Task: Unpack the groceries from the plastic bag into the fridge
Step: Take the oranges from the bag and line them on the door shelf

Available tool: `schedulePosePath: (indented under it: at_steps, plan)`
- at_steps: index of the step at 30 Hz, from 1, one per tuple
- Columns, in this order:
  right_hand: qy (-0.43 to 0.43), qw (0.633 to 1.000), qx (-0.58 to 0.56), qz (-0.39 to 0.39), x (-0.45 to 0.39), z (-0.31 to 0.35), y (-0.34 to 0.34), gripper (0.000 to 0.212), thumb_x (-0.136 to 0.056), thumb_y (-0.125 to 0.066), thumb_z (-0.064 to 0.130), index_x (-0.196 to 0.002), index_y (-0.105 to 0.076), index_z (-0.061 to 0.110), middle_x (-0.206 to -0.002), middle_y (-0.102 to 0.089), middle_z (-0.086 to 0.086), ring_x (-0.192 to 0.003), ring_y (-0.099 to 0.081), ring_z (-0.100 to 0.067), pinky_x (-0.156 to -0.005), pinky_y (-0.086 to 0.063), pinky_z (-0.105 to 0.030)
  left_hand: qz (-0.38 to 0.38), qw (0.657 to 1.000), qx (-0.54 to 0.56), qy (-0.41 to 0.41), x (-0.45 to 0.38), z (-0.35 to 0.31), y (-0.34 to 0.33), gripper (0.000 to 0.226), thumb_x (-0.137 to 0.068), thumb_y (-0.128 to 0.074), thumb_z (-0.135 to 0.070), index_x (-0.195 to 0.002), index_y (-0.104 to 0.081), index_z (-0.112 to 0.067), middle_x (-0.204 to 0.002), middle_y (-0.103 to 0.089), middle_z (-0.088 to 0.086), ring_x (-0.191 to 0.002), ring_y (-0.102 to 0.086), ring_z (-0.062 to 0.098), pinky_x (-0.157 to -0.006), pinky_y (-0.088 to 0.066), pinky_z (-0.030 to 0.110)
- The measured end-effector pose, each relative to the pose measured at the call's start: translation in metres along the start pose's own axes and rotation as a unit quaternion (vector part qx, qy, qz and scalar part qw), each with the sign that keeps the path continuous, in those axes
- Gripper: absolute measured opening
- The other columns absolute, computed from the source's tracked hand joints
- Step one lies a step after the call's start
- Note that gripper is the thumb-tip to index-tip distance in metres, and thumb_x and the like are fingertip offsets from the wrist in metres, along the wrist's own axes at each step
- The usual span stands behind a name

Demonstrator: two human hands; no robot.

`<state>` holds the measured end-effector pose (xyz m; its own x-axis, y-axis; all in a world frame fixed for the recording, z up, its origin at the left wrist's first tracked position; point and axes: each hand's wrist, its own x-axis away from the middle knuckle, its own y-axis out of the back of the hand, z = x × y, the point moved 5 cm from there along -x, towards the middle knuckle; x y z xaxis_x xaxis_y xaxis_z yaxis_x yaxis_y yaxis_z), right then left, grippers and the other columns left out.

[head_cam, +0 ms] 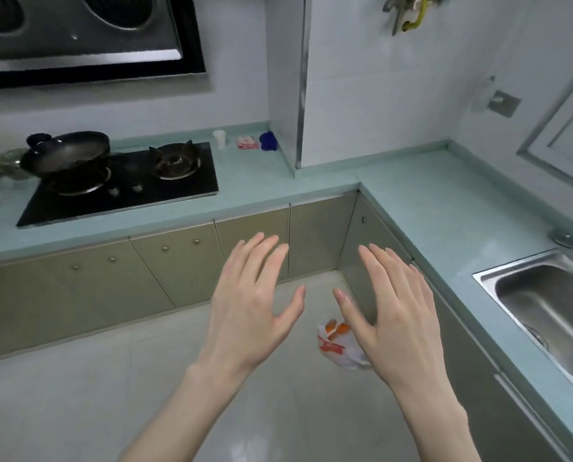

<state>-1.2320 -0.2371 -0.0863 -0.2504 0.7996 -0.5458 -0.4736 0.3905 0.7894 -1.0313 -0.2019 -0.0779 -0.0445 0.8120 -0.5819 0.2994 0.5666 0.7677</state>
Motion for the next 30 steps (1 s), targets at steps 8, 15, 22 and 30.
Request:
schedulePosePath:
  at_steps: [8,15,22,30]
  plan:
    - [-0.085,0.996,0.011,-0.006,0.010,-0.062,-0.026,0.061,-0.100,-0.058,0.046,-0.149,-0.053,0.011,-0.153,-0.055,-0.004,-0.147,-0.047,-0.026,-0.122,-0.034,-0.049,0.054,0.996,0.048,-0.048,-0.025,-0.014,-0.084,0.056,-0.095,-0.064,-0.037,-0.140,-0.059,-0.004,-0.144,-0.059,0.011,-0.143,-0.050,0.028,-0.121,-0.036,0.046]
    - [-0.154,0.987,0.046,-0.005,0.017,-0.100,-0.064,0.060,-0.099,-0.061,0.042,-0.150,-0.053,0.012,-0.155,-0.054,-0.003,-0.147,-0.047,-0.023,-0.124,-0.033,-0.047,0.088,0.990,0.087,-0.073,-0.044,-0.002,-0.157,0.057,-0.094,-0.066,-0.037,-0.141,-0.058,-0.006,-0.147,-0.058,0.010,-0.142,-0.050,0.028,-0.122,-0.036,0.045]
    - [-0.183,0.981,0.056,0.023,0.005,-0.144,-0.114,0.058,-0.102,-0.054,0.048,-0.150,-0.053,0.015,-0.154,-0.054,0.000,-0.145,-0.048,-0.022,-0.124,-0.033,-0.045,0.140,0.979,0.112,-0.099,-0.060,-0.004,-0.227,0.056,-0.094,-0.067,-0.036,-0.140,-0.059,-0.006,-0.146,-0.058,0.009,-0.141,-0.051,0.027,-0.123,-0.033,0.038]
    - [-0.200,0.978,0.026,0.057,0.011,-0.225,-0.238,0.059,-0.103,-0.051,0.053,-0.145,-0.057,0.014,-0.151,-0.057,-0.001,-0.143,-0.052,-0.022,-0.120,-0.038,-0.046,0.207,0.967,0.107,-0.105,-0.054,0.011,-0.368,0.053,-0.092,-0.068,-0.036,-0.137,-0.062,-0.008,-0.143,-0.061,0.006,-0.138,-0.053,0.024,-0.116,-0.041,0.044]
